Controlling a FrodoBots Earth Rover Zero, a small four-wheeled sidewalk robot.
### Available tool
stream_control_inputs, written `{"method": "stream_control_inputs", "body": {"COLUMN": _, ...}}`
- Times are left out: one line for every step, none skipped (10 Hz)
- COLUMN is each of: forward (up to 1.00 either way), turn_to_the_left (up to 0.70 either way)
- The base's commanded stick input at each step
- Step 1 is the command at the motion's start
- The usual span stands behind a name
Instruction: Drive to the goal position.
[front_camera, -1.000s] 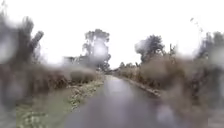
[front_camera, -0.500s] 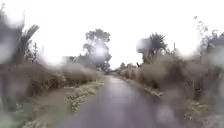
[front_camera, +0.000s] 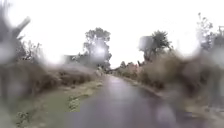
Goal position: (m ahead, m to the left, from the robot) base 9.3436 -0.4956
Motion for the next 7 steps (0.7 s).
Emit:
{"method": "stream_control_inputs", "body": {"forward": 0.85, "turn_to_the_left": 0.0}}
{"method": "stream_control_inputs", "body": {"forward": 0.85, "turn_to_the_left": 0.0}}
{"method": "stream_control_inputs", "body": {"forward": 0.85, "turn_to_the_left": 0.0}}
{"method": "stream_control_inputs", "body": {"forward": 0.85, "turn_to_the_left": 0.0}}
{"method": "stream_control_inputs", "body": {"forward": 0.85, "turn_to_the_left": 0.0}}
{"method": "stream_control_inputs", "body": {"forward": 0.85, "turn_to_the_left": 0.0}}
{"method": "stream_control_inputs", "body": {"forward": 0.85, "turn_to_the_left": 0.0}}
